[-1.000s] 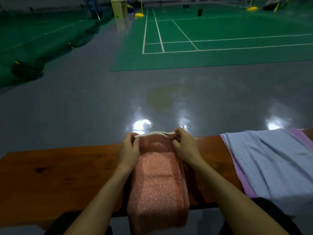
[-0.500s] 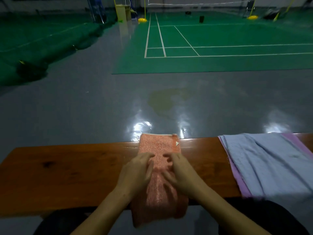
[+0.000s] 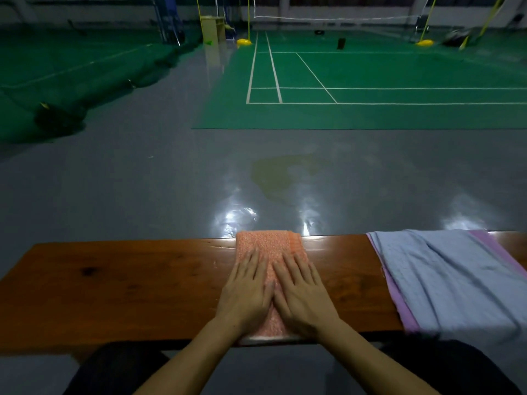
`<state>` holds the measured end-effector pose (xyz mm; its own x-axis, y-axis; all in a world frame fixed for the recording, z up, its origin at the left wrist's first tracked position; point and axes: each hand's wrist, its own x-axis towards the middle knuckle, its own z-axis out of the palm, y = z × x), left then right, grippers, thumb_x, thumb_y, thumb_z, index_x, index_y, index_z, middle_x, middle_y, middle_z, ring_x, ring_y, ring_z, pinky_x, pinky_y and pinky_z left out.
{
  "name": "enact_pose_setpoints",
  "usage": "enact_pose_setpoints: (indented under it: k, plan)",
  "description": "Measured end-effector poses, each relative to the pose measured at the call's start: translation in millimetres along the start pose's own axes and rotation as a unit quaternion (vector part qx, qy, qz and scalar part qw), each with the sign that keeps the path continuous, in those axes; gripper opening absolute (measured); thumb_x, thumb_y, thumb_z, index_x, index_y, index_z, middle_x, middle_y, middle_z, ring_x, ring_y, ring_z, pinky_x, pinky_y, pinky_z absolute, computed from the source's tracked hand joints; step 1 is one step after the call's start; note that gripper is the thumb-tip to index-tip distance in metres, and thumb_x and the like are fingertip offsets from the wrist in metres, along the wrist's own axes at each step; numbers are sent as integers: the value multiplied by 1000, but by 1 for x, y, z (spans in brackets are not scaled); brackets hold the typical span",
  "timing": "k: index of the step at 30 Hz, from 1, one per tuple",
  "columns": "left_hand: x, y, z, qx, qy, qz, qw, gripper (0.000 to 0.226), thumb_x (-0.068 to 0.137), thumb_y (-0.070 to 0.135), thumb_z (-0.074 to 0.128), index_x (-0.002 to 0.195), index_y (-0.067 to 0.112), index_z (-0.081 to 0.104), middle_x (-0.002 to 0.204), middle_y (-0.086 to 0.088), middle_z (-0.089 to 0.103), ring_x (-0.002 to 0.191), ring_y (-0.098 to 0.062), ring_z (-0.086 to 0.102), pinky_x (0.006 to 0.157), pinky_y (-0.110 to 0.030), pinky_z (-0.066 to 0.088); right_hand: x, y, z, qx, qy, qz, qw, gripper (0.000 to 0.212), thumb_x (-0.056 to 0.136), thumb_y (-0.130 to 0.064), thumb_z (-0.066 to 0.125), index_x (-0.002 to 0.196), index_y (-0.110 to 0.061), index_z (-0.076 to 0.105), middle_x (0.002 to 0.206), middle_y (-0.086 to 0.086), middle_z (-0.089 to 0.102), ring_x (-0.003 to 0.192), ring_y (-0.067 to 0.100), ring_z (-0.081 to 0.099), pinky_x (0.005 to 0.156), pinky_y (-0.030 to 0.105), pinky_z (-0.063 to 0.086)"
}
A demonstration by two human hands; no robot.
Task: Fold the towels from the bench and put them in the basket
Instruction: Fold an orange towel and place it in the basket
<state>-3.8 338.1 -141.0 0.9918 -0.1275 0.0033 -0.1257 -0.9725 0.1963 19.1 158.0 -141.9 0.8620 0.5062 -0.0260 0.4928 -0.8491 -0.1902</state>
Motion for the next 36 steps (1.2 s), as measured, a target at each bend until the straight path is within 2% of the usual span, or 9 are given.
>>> enact_pose_setpoints:
  k: [3,6,9,11,14,20,26,32,36]
  plan:
    - [7,-8,-5,-19,18,13,1000,69,107,59,3,168,26,1,172,2,-15,160,-15,-17,130,-38,-8,8,1,-7,12,7,22,1000,76,101,-69,-1,167,-32,-7,172,-2,-24,156,22,-29,129,54,-10]
    - [3,-7,-10,19,39,23,999,65,109,56,16,166,25,21,175,-5,8,162,-23,2,131,-42,0,6,1,-10,19,-8,32,999,86,94,-75,-4,167,-29,-2,171,2,-23,159,26,-22,129,58,-6]
    - [-9,-5,-18,18,60,81,995,52,107,53,30,149,28,50,163,-4,41,153,-24,36,126,-46,30,-5,6,-24,21,-18,14,1000,78,102,-74,21,165,-28,17,175,7,-3,162,32,-2,130,55,7]
    - [-19,-9,-29,-20,55,107,993,45,104,57,40,139,33,55,147,8,51,133,-12,50,109,-32,46,-18,15,-37,37,-21,-20,999,63,102,-66,41,154,-31,37,169,4,21,155,26,23,125,45,27]
    - [-39,-21,-46,-44,20,116,992,42,94,68,57,126,40,58,127,21,53,111,0,47,92,-21,44,-41,30,-45,75,-37,-37,996,49,94,-69,55,134,-41,53,152,-9,39,135,11,37,110,30,42]
    - [-62,-38,-51,-55,13,101,993,37,87,68,67,114,42,63,139,25,60,125,3,55,103,-26,47,-58,45,-46,74,-29,-43,996,62,88,-77,51,142,-45,55,153,-17,41,137,6,39,110,31,45]
    - [-57,-36,-50,-27,14,90,995,54,82,70,72,128,41,66,130,23,66,119,1,58,103,-26,49,-62,41,-44,35,-23,-45,998,71,87,-77,39,147,-42,54,157,-13,41,140,11,42,110,34,47]
    - [-45,-36,-55,11,10,103,995,63,78,75,72,132,42,68,137,27,62,126,3,54,99,-25,44,-51,34,-38,15,23,-33,999,42,97,-60,58,129,-35,68,142,-10,55,125,12,50,101,29,50]
    - [-41,-34,-51,36,22,102,994,43,86,64,68,120,39,70,126,24,63,113,-1,53,88,-26,42,-41,31,-33,13,46,-19,999,35,96,-55,59,119,-31,69,133,-8,59,117,13,51,95,27,50]
